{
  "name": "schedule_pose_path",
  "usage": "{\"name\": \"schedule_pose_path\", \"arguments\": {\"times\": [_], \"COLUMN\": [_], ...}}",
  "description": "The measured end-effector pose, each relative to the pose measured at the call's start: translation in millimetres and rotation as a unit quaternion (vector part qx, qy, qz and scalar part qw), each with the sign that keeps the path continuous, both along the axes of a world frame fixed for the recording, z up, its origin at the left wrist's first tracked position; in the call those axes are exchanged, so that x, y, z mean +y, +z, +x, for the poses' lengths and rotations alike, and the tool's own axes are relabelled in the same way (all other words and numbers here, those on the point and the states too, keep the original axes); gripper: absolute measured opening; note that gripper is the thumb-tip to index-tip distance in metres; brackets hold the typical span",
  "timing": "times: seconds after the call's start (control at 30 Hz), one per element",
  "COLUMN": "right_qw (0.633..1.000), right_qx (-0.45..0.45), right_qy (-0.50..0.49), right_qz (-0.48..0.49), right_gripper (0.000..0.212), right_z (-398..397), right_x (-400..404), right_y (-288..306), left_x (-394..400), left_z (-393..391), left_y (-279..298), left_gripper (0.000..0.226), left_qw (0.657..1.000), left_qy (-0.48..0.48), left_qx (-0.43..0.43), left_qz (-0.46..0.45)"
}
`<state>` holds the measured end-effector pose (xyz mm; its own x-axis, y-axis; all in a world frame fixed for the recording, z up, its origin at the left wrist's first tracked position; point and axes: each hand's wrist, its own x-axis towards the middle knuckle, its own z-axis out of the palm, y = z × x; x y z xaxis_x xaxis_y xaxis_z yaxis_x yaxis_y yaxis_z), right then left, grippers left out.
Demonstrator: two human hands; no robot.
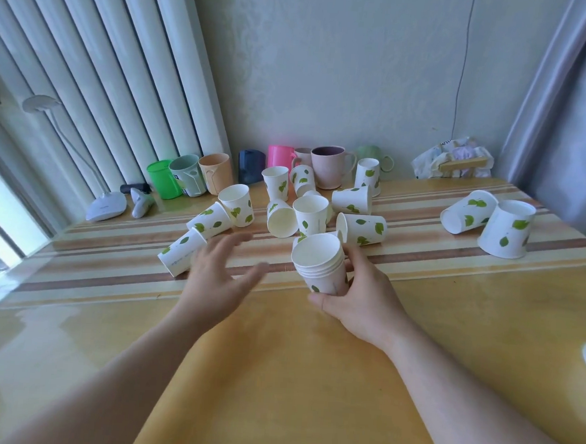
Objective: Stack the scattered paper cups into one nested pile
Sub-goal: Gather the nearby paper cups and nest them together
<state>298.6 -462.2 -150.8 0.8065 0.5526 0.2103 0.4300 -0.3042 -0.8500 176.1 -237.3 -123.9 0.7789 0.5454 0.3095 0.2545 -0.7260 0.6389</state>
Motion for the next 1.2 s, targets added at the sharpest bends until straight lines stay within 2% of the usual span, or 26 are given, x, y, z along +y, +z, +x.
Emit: {"name": "schedule_pose_path", "arguments": {"times": [0.07,0.13,0.27,0.33,0.43,0.63,0.73,0.9,1.03,1.13,1.2], "right_qw": [1.000,1.000,0.998,0.998,0.998,0.996,0.996,0.998,0.999,0.999,0.999], "right_qx": [0.002,0.000,0.007,0.010,0.039,0.051,0.042,0.057,0.039,0.036,0.038], "right_qy": [0.004,0.014,0.047,0.044,0.025,0.038,0.048,0.031,-0.012,-0.012,-0.014], "right_qz": [-0.002,-0.004,-0.031,-0.040,-0.038,-0.064,-0.062,-0.028,-0.020,-0.021,-0.021], "right_gripper": [0.074,0.072,0.074,0.074,0.068,0.070,0.074,0.072,0.061,0.064,0.063], "right_z": [0,-2,-9,-11,-15,-26,-35,-45,-50,-51,-52], "right_x": [2,4,9,11,18,52,86,145,157,153,151], "right_y": [0,0,-2,-3,-2,10,13,5,-6,-5,-5], "left_x": [31,58,94,103,112,121,121,110,90,76,71], "left_z": [-2,-5,-1,5,9,6,1,-4,-5,-4,-4], "left_y": [-1,-2,-7,-11,-16,-29,-24,-3,13,18,16], "left_gripper": [0.057,0.064,0.095,0.097,0.088,0.078,0.078,0.062,0.055,0.059,0.063], "left_qw": [0.993,0.981,0.975,0.973,0.974,0.989,0.992,0.954,0.902,0.895,0.911], "left_qy": [0.103,0.162,0.171,0.177,0.181,0.141,0.105,0.079,-0.022,-0.083,-0.099], "left_qx": [0.019,0.043,0.112,0.121,0.114,0.022,-0.054,-0.220,-0.311,-0.320,-0.300], "left_qz": [0.060,0.097,0.085,0.080,0.072,0.044,-0.042,-0.190,-0.298,-0.299,-0.266]}}
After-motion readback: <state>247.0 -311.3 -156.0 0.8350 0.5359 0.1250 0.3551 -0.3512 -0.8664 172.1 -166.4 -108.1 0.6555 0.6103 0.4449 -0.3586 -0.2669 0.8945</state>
